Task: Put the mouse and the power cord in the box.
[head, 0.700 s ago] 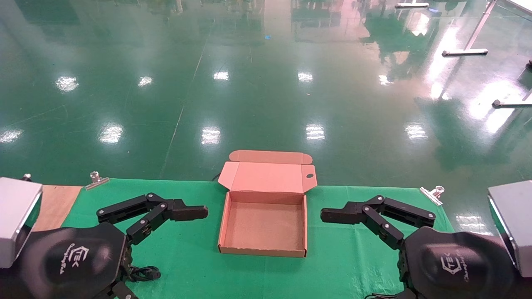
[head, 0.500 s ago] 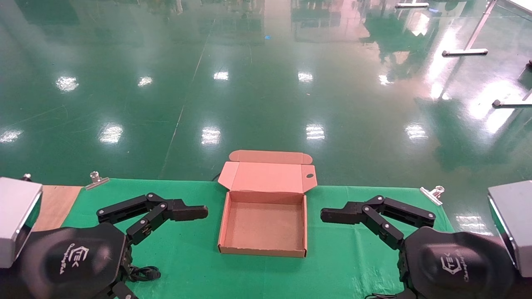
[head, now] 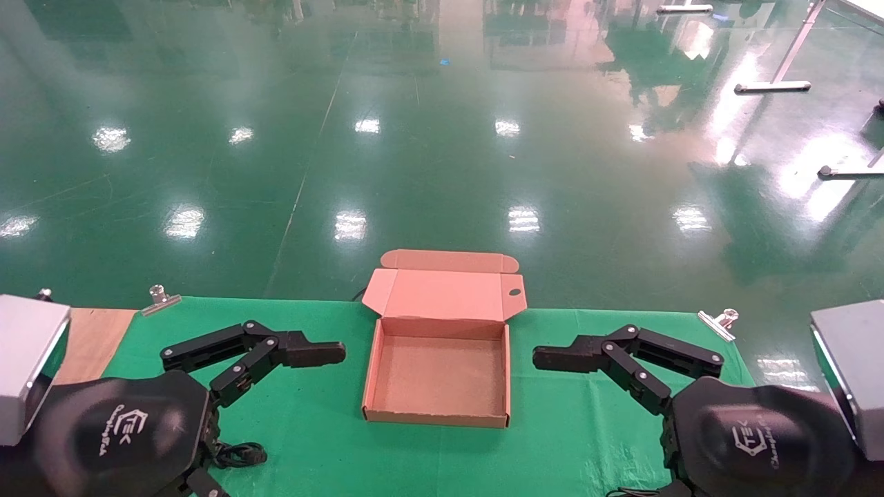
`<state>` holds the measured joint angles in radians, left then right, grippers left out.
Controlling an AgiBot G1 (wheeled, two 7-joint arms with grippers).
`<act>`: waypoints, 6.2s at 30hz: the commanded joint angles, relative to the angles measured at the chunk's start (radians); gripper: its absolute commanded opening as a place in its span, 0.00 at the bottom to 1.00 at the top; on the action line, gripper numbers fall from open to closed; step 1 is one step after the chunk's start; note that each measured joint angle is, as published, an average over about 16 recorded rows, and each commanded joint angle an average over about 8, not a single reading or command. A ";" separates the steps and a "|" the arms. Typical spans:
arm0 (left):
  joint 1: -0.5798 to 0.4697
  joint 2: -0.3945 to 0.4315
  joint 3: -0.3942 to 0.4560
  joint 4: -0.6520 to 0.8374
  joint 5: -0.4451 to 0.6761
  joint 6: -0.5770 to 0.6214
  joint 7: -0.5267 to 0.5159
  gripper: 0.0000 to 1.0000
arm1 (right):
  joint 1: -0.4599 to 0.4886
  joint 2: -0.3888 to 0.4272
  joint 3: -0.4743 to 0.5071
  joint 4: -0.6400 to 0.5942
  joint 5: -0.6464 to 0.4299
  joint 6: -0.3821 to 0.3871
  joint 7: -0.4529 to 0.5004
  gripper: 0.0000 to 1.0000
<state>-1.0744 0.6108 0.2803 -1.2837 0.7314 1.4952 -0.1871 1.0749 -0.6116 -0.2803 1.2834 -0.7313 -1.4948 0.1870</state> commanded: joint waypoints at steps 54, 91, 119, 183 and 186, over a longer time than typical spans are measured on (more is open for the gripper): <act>-0.472 0.465 0.484 1.142 1.149 -0.581 0.474 0.78 | 0.440 -0.524 -0.444 -1.034 -1.196 0.360 -0.854 0.77; -0.508 0.455 0.449 1.266 1.093 -0.470 0.647 0.00 | 0.504 -0.559 -0.418 -1.269 -1.156 0.346 -1.020 0.00; -0.743 0.479 0.480 1.231 1.135 -0.103 0.693 0.00 | 0.653 -0.478 -0.368 -1.255 -1.083 0.178 -1.041 0.00; -0.288 0.758 0.751 0.795 0.509 -1.073 0.828 0.76 | 0.927 -0.629 -0.293 -1.280 -0.975 0.085 -0.984 0.00; -0.294 0.757 0.773 0.800 0.479 -1.060 0.837 1.00 | 0.922 -0.631 -0.292 -1.281 -0.975 0.089 -0.984 0.00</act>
<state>-1.3679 1.3689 1.0488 -0.4831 1.2117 0.4253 0.6530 1.9980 -1.2432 -0.5722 0.0027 -1.7054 -1.4087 -0.7966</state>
